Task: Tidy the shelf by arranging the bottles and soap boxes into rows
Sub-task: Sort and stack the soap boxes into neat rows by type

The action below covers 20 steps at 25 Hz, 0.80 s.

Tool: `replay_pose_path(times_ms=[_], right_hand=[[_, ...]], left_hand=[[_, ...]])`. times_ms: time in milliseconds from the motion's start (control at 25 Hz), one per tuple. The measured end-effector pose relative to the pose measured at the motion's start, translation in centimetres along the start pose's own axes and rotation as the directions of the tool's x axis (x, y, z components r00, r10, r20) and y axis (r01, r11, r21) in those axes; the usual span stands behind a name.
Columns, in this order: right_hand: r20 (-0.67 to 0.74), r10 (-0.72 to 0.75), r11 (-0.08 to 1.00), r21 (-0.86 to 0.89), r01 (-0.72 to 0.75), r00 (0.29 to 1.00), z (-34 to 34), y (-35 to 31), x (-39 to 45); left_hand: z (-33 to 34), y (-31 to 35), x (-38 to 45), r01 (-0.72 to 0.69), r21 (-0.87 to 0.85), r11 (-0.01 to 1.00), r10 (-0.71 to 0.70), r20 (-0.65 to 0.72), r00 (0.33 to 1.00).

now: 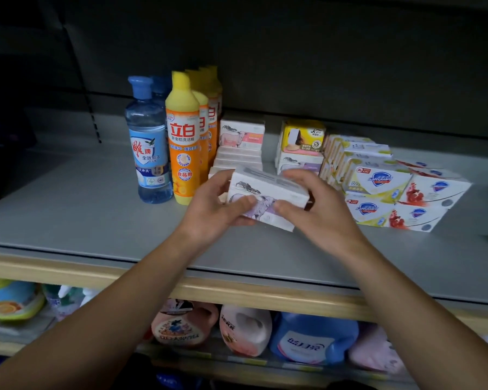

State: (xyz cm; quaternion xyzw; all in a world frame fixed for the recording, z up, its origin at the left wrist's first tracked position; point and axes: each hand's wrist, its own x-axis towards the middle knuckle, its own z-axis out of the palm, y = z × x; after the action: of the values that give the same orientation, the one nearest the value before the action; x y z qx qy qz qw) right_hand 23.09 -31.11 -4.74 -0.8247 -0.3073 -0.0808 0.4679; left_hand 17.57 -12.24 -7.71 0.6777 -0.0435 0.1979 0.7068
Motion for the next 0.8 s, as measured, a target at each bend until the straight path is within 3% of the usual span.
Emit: replay_pose_path(times_ms=[80,200,240,320,400,440,520,800], right_hand=[[0.045,-0.026,0.99,-0.135,0.032,0.999,-0.7,0.0,1.1],[-0.067,-0.054,0.967,-0.252,0.036,0.996,-1.4,0.6,3.2],[-0.125,-0.055,0.964,-0.264,0.02,0.991,-1.6,0.9,4.1],[-0.216,-0.055,0.951,-0.308,-0.015,0.975,-1.7,1.6,6.2],[-0.244,-0.068,0.921,-0.388,-0.033,0.967,-1.3,2.4,8.9],[-0.236,-0.083,0.915,-0.403,-0.02,0.968,-0.8,2.7,10.3],[-0.191,-0.114,0.922,-0.385,0.032,0.975,0.6,3.3,12.9],[-0.036,-0.159,0.916,-0.379,0.134,0.987,6.5,4.5,19.7]], left_hand=[[0.1,0.2,0.7,-0.044,0.126,0.991,0.043,0.012,0.999],[-0.7,0.1,2.5,-0.097,0.462,0.881,0.128,-0.036,0.991],[-1.1,-0.2,3.2,-0.112,0.607,0.787,0.186,-0.06,0.981],[-1.4,-1.2,4.1,-0.134,0.855,0.502,0.259,0.0,0.966],[-1.4,-2.2,4.8,-0.16,0.963,0.215,0.21,0.114,0.971],[-1.4,-2.8,5.0,-0.177,0.974,0.138,0.187,0.15,0.971],[-1.8,-3.6,5.2,-0.194,0.974,0.114,0.188,0.171,0.967],[-1.6,-4.0,5.2,-0.184,0.964,0.192,0.246,0.134,0.96]])
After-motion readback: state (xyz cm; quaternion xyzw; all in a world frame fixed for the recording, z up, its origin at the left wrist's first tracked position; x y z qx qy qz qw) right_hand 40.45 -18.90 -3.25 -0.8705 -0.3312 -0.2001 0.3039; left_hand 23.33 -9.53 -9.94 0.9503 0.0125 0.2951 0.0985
